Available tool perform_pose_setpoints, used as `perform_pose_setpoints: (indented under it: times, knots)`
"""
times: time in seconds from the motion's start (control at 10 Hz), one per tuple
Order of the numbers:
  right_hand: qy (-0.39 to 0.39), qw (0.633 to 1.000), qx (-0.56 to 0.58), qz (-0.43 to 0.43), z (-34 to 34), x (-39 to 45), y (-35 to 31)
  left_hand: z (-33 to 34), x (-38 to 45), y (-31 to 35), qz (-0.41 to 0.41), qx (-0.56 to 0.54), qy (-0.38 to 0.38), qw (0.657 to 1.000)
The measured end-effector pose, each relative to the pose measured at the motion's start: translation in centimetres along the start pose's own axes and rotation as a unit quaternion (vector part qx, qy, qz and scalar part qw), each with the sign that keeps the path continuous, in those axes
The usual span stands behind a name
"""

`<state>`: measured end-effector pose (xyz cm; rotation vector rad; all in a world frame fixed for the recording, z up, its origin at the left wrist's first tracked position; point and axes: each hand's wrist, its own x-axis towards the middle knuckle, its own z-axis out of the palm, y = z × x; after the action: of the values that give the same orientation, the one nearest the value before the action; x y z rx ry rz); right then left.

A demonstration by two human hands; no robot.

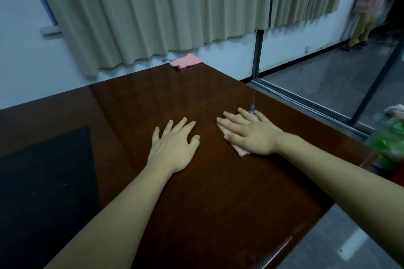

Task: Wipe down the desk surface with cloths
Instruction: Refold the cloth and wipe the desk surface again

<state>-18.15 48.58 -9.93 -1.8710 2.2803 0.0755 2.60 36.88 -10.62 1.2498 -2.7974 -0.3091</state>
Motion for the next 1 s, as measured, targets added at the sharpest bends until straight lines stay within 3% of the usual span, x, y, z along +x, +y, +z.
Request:
perform_pose_setpoints:
  times: [0.2, 0.5, 0.6, 0.8, 1.0]
  knots:
    - [-0.004, 1.0, 0.006, -0.025, 0.2, -1.0, 0.0, -0.1, -0.1, 0.1, -0.002, 0.005, 0.0, 1.0]
    - [0.006, 0.995, 0.037, 0.095, -1.3, 4.4, 3.1, -0.1, 0.0, 0.0, -0.001, 0.0, -0.003, 1.0]
    - [0.004, 0.995, 0.036, 0.096, -1.1, 4.1, 2.4, -0.2, -0.1, 0.0, -0.001, 0.0, -0.003, 1.0]
    - [-0.001, 1.0, 0.003, -0.009, 0.3, -1.1, -0.1, -0.1, -0.1, 0.1, -0.001, 0.0, 0.003, 1.0]
    - [-0.012, 0.999, 0.001, -0.039, 0.5, -2.6, 0.2, 0.1, 0.0, 0.1, -0.003, 0.005, 0.001, 1.0]
